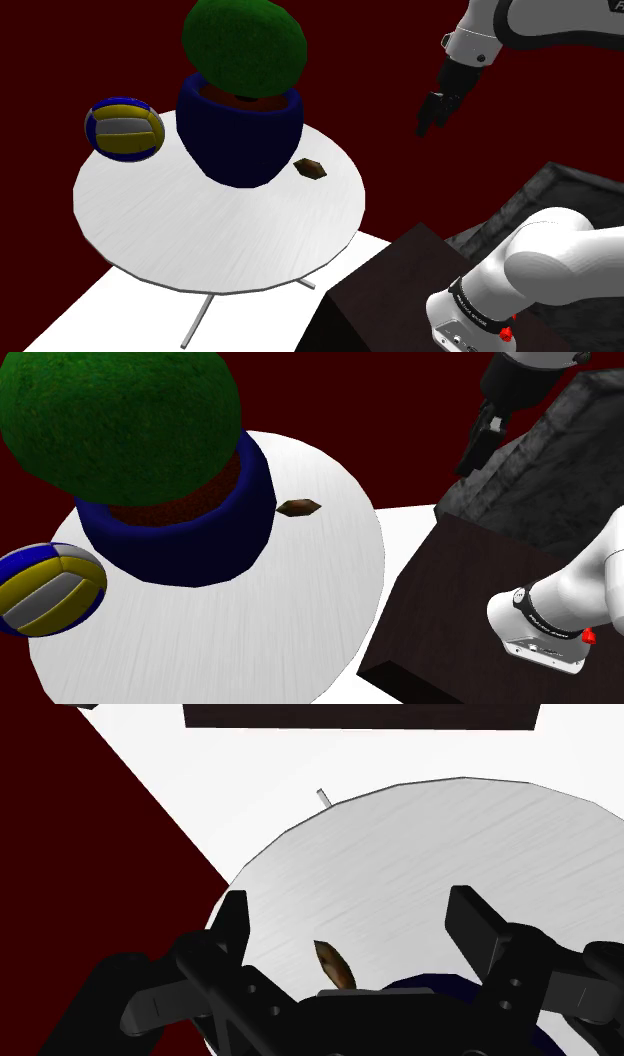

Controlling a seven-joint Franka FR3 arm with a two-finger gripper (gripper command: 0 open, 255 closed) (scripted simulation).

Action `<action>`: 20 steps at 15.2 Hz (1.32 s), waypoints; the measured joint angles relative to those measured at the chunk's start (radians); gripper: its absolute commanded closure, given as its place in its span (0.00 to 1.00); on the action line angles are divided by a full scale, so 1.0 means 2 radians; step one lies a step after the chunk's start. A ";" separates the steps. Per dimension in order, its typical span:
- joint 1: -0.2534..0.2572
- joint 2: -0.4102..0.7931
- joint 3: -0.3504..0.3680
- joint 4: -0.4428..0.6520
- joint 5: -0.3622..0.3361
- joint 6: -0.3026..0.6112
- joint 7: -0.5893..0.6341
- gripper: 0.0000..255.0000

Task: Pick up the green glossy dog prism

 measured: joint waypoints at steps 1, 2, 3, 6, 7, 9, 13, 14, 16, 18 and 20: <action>0.000 0.000 0.000 0.000 0.000 0.000 0.000 0.00; 0.001 0.005 0.000 -0.003 0.000 0.009 -0.001 0.00; 0.000 0.015 -0.004 -0.006 -0.002 0.022 -0.006 0.00; 0.001 0.047 -0.013 -0.020 -0.005 0.071 -0.019 0.00; 0.001 0.064 -0.017 -0.020 -0.008 0.089 -0.025 0.00; 0.002 0.092 -0.023 -0.027 -0.009 0.126 -0.035 0.00; 0.007 0.163 -0.028 -0.017 -0.007 0.191 -0.047 0.00; 0.007 0.177 -0.031 -0.017 -0.008 0.207 -0.054 0.00; 0.007 0.216 -0.038 -0.009 -0.008 0.240 -0.068 0.00; 0.007 0.256 -0.043 -0.005 -0.006 0.278 -0.079 0.00; 0.009 0.290 -0.046 0.008 -0.002 0.302 -0.091 0.00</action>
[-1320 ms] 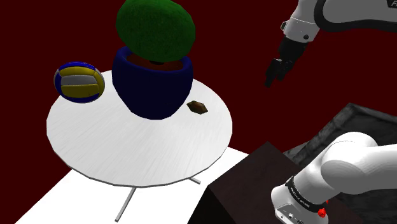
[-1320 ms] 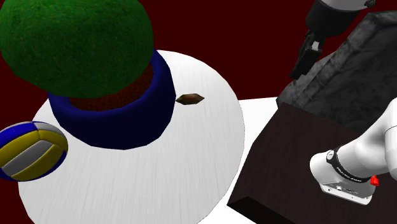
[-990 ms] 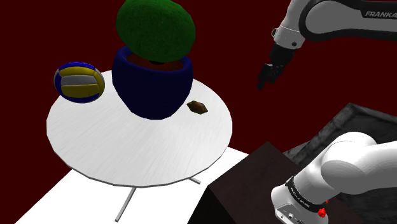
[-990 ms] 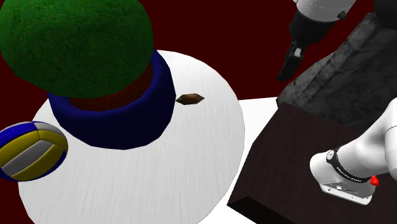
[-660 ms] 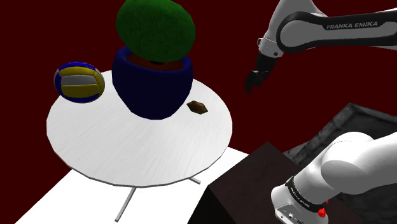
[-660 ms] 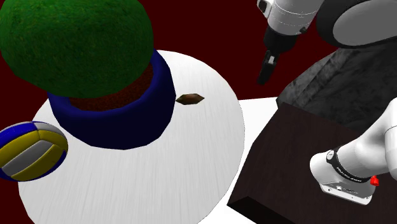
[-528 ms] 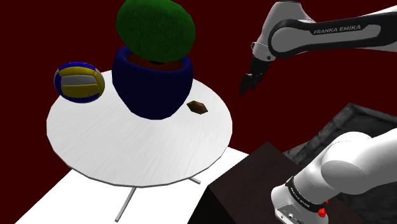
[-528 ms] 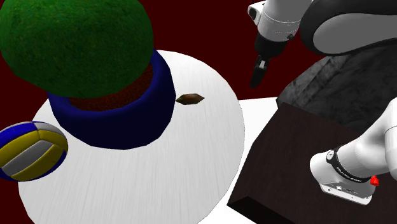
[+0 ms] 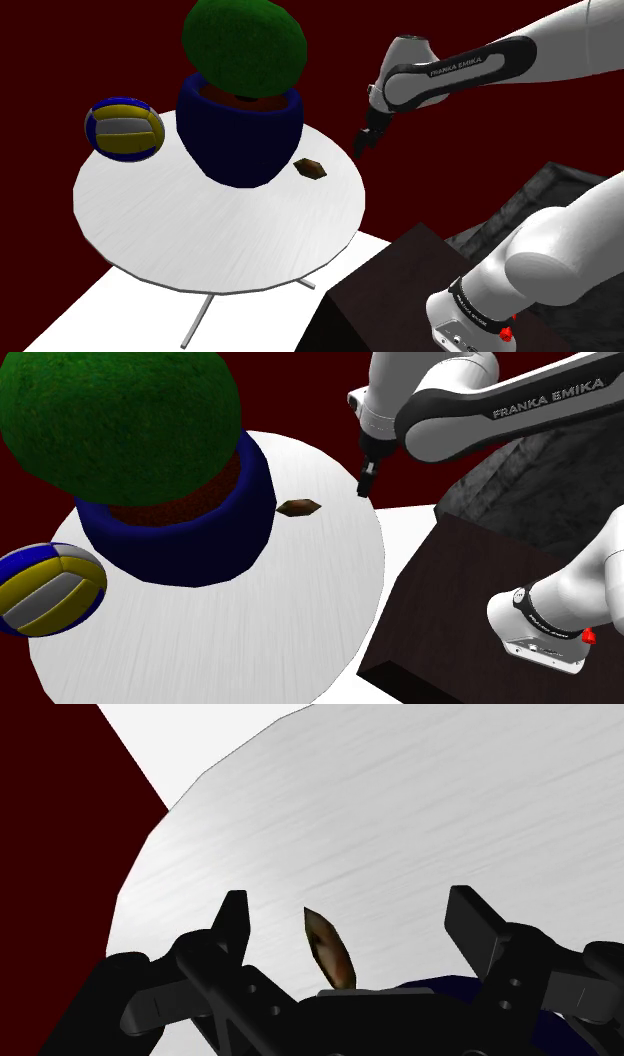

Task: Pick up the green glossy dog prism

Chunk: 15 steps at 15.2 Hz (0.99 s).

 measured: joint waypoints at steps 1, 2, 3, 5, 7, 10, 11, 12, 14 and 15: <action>0.002 0.019 0.000 0.003 0.002 0.017 -0.003 0.00; 0.001 0.038 -0.002 0.012 0.005 0.027 -0.011 0.00; 0.001 0.057 -0.003 0.022 0.008 0.038 -0.019 0.00; 0.001 0.096 -0.004 0.044 0.014 0.057 -0.031 0.00; 0.001 0.139 -0.003 0.066 0.022 0.079 -0.044 0.00; -0.001 0.198 0.001 0.109 0.032 0.098 -0.061 0.00; -0.001 0.215 0.003 0.120 0.035 0.105 -0.066 0.00; -0.001 0.234 0.006 0.133 0.038 0.112 -0.069 0.00; -0.005 0.273 0.009 0.162 0.043 0.123 -0.082 0.00; -0.007 0.289 0.011 0.175 0.045 0.127 -0.086 0.00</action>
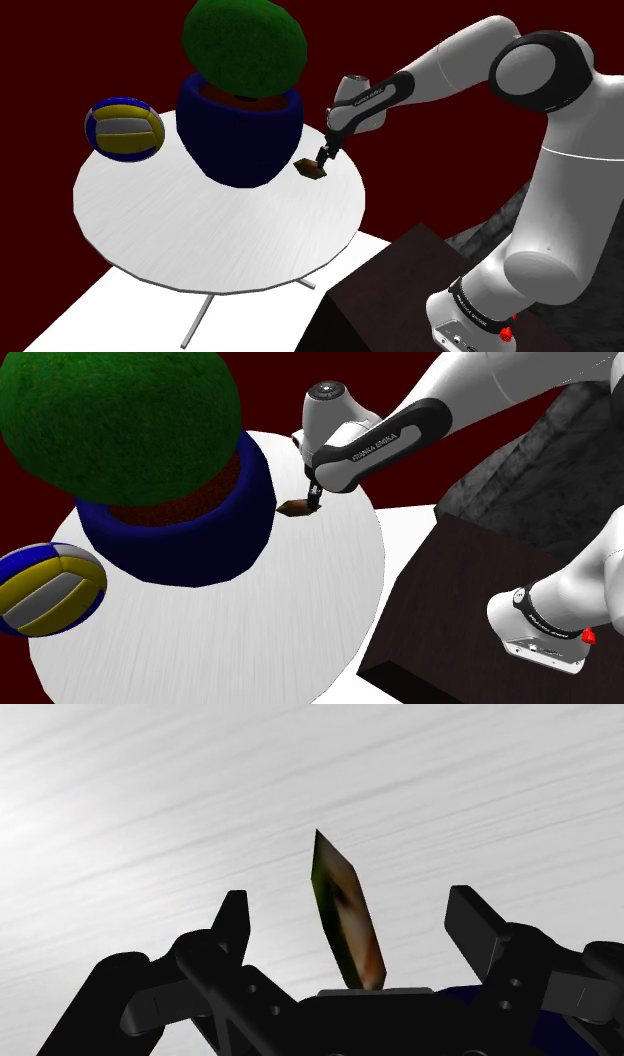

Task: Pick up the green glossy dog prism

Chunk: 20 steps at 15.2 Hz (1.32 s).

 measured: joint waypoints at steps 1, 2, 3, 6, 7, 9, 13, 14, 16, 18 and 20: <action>-0.002 0.013 0.001 0.008 0.001 0.006 -0.004 0.00; -0.002 0.022 0.002 0.013 0.002 0.009 -0.005 0.00; -0.003 0.027 0.002 0.014 0.003 0.014 -0.006 0.00; -0.003 0.044 0.003 0.019 0.004 0.026 -0.006 0.00; -0.003 0.049 0.004 0.019 0.004 0.030 -0.006 0.00; -0.003 0.058 0.004 0.022 0.004 0.036 -0.006 1.00; -0.003 0.059 0.004 0.021 0.004 0.039 -0.005 1.00; -0.003 0.060 0.004 0.022 0.004 0.039 -0.005 1.00; -0.003 0.060 0.004 0.022 0.004 0.039 -0.005 1.00; -0.003 0.060 0.004 0.022 0.004 0.039 -0.006 1.00; -0.003 0.058 0.004 0.022 0.004 0.036 -0.005 1.00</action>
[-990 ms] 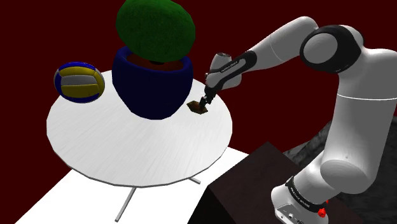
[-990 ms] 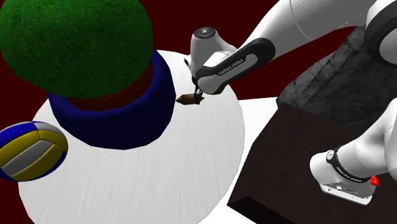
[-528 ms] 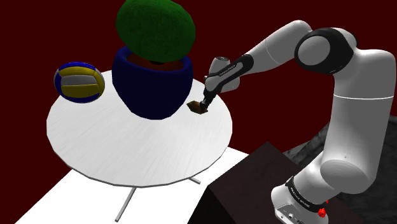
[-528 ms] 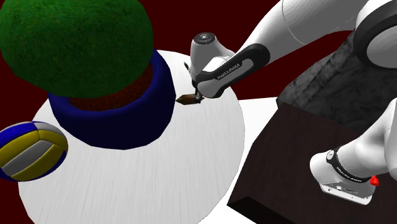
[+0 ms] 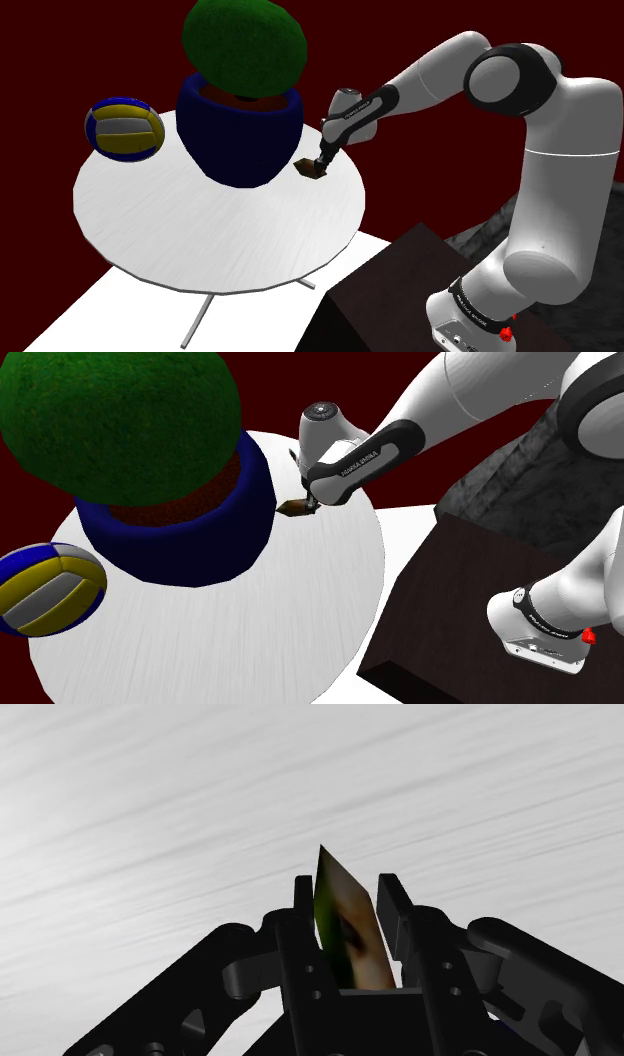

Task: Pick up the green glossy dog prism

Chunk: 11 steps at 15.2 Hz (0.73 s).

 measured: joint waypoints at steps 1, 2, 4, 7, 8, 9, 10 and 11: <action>0.000 -0.003 0.000 0.000 0.000 -0.003 0.000 1.00; 0.000 -0.009 0.000 -0.001 0.000 -0.008 0.000 1.00; 0.000 -0.018 -0.001 0.000 -0.001 -0.018 0.000 1.00; 0.001 -0.034 -0.001 -0.003 -0.002 -0.032 0.001 1.00; 0.001 -0.037 -0.002 0.000 -0.002 -0.037 0.001 1.00; 0.002 -0.044 -0.002 -0.002 -0.003 -0.042 0.002 1.00; 0.002 -0.049 -0.002 0.000 -0.003 -0.049 0.002 1.00; 0.002 -0.055 -0.002 0.000 -0.003 -0.054 0.002 1.00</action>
